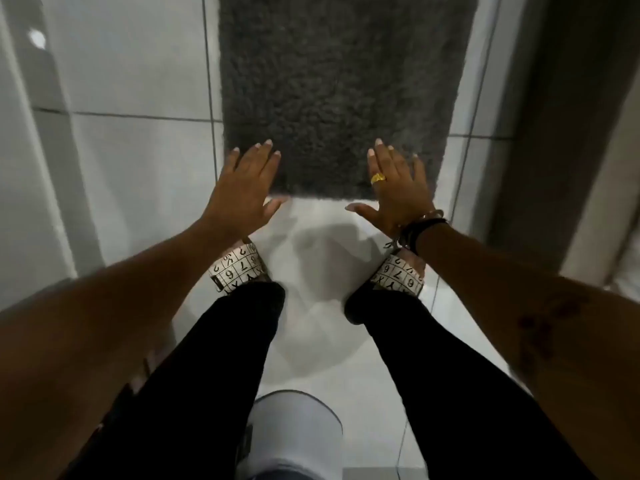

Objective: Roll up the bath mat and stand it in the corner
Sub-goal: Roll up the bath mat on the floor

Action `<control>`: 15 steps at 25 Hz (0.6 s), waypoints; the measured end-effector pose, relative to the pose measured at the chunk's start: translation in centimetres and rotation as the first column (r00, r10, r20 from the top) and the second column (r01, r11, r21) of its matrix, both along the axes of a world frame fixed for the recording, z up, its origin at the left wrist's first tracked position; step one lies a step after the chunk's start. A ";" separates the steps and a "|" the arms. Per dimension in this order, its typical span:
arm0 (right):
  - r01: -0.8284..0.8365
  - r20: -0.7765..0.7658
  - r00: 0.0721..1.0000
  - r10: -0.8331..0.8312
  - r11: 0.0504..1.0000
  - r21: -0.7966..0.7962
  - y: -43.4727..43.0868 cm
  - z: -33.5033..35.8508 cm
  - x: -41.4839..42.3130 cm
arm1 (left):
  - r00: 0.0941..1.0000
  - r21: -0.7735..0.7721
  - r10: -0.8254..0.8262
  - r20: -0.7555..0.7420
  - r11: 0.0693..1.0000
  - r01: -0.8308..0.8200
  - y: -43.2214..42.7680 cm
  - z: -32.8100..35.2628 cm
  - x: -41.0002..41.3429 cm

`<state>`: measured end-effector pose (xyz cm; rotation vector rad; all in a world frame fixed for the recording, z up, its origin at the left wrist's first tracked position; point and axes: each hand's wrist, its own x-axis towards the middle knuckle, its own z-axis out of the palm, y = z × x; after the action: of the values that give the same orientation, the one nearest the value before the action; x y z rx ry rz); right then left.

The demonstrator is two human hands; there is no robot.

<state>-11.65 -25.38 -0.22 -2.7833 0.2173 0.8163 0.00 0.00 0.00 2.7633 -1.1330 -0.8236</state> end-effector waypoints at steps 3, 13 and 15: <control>-0.032 -0.015 0.999 0.032 0.999 -0.017 0.6 -9.9 -0.8 | 0.994 0.030 -0.109 0.006 0.994 0.109 0.4 -9.3 -0.6; -0.381 -0.021 0.921 0.388 0.892 -0.242 -1.9 -19.2 -2.5 | 0.938 0.187 -0.314 0.148 0.940 0.285 0.6 -20.5 -1.3; -0.480 -0.051 0.871 0.488 0.827 -0.292 -2.1 -18.9 -2.4 | 0.894 0.223 -0.399 0.202 0.908 0.355 0.5 -20.6 -1.3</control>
<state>-14.05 -27.46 -19.15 -3.1853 -0.4353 0.9157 -1.27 0.47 -20.63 2.8943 -1.7719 -0.6490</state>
